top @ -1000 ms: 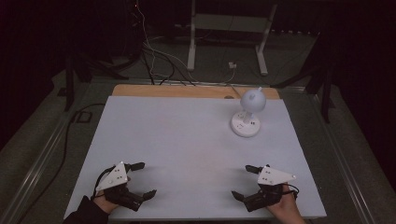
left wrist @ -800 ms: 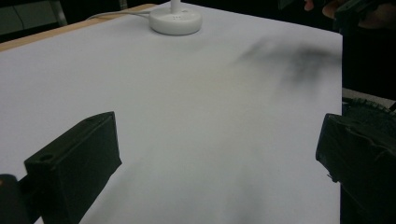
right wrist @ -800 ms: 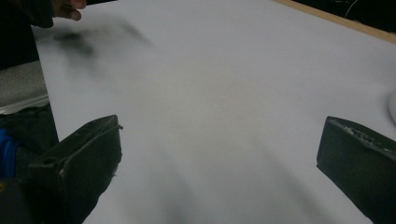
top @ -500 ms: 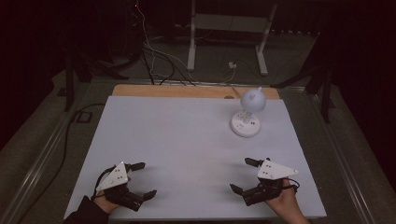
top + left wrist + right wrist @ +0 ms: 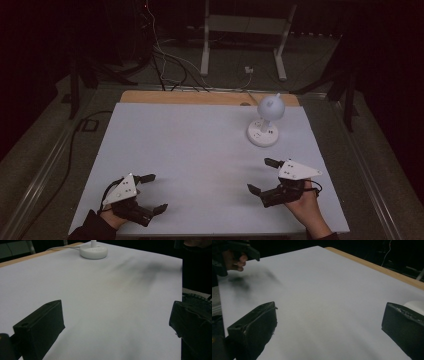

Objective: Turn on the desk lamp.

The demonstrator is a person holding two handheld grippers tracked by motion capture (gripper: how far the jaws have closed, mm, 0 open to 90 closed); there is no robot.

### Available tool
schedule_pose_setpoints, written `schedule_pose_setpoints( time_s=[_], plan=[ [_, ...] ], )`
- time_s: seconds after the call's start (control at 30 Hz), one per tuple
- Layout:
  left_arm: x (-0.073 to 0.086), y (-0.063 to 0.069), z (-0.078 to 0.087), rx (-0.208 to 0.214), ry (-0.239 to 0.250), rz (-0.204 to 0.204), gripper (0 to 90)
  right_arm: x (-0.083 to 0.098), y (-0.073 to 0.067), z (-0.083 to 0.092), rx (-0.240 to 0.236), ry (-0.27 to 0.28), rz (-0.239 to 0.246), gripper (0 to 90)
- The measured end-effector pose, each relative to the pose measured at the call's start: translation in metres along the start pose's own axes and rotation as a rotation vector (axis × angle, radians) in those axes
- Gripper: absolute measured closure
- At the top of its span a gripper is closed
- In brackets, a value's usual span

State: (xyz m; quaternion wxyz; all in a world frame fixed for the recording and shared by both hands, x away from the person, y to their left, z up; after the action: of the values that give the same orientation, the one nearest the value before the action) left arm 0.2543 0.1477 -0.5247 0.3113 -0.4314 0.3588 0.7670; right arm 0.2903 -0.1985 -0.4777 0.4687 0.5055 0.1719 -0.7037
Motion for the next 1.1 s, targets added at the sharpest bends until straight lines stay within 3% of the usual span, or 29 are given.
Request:
schedule_pose_setpoints(
  time_s=[0.77,1.1],
  plan=[
    [0.0,0.001,0.0,0.001,0.0,-0.001,0.3,-0.011,0.039,-0.008,0.091,0.002,-0.028,0.0],
    [0.0,0.001,0.001,0.001,0.002,-0.003,0.3,-0.003,0.059,-0.021,0.122,-0.019,-0.068,0.0]
  ],
)
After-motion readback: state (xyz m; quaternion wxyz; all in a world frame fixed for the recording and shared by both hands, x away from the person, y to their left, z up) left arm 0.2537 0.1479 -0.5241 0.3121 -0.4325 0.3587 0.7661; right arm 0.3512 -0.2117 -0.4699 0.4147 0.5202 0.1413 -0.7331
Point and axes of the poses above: each handheld gripper's, and its own axes: z roughly backward along the jaws, x roughly out of its underside, y roughly to its right, the point moved 7 cm from there along -z, roughly forward along the jaws, and after that the axes turned 14 degrees about z, right-handed, at the moved point
